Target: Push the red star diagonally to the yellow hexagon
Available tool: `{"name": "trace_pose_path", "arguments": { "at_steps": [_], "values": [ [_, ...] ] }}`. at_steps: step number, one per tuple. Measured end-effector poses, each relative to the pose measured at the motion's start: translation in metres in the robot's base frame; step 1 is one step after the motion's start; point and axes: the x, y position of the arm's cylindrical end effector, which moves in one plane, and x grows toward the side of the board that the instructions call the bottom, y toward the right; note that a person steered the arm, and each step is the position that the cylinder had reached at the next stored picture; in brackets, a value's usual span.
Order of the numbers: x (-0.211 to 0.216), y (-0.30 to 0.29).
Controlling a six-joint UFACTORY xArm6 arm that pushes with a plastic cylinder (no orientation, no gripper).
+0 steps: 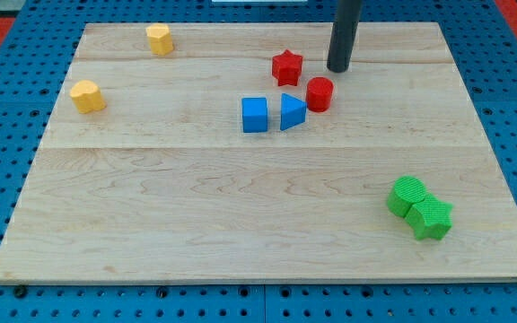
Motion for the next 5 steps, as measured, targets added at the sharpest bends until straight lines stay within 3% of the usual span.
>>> {"name": "trace_pose_path", "arguments": {
  "at_steps": [1, 2, 5],
  "values": [
    [-0.012, -0.068],
    [0.031, -0.115],
    [0.027, -0.201]
  ]
}}
